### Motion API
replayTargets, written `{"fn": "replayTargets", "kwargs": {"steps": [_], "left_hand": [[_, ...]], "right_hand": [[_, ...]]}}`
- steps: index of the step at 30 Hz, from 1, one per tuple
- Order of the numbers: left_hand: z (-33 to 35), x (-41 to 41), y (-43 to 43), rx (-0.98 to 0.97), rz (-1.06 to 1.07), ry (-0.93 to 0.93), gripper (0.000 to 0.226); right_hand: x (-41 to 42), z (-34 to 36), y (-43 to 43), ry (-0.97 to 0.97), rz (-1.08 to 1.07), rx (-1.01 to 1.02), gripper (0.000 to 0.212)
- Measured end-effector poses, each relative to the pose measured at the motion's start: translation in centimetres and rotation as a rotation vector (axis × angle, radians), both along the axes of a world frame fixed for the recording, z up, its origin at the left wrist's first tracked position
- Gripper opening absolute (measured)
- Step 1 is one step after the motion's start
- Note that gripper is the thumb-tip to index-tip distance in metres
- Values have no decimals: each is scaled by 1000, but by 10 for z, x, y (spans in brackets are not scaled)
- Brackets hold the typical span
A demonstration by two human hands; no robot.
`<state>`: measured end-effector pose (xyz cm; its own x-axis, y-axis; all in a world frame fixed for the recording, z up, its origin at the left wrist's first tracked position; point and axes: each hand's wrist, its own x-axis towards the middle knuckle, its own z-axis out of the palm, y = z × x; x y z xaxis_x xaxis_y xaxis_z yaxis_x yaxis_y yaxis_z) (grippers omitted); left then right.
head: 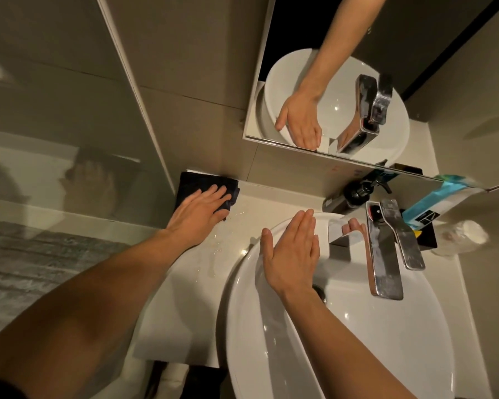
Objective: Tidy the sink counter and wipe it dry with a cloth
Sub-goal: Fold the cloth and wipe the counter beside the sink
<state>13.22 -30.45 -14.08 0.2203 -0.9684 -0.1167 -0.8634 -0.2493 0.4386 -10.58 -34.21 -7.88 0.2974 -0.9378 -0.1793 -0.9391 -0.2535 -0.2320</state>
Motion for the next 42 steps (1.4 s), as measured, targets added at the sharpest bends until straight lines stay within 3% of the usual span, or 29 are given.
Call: {"fn": "replayTargets", "kwargs": {"steps": [17, 21, 26, 35, 38, 40, 42], "left_hand": [[20, -68, 147, 8, 283, 262, 49], [19, -93, 194, -8, 268, 289, 63], [16, -123, 239, -41, 329, 294, 59], [28, -163, 307, 51, 409, 377, 85], [44, -165, 325, 123, 489, 501, 60], [57, -162, 332, 79, 594, 661, 37], [72, -153, 332, 4, 688, 768, 32]], "right_hand": [[-6, 5, -6, -70, 58, 95, 91], [-8, 3, -7, -76, 72, 97, 93], [-10, 2, -8, -99, 77, 96, 95], [-12, 3, -8, -109, 104, 105, 96], [-14, 6, -8, -109, 121, 118, 96], [-15, 9, -8, -111, 128, 126, 96], [-16, 11, -7, -112, 137, 134, 95]]}}
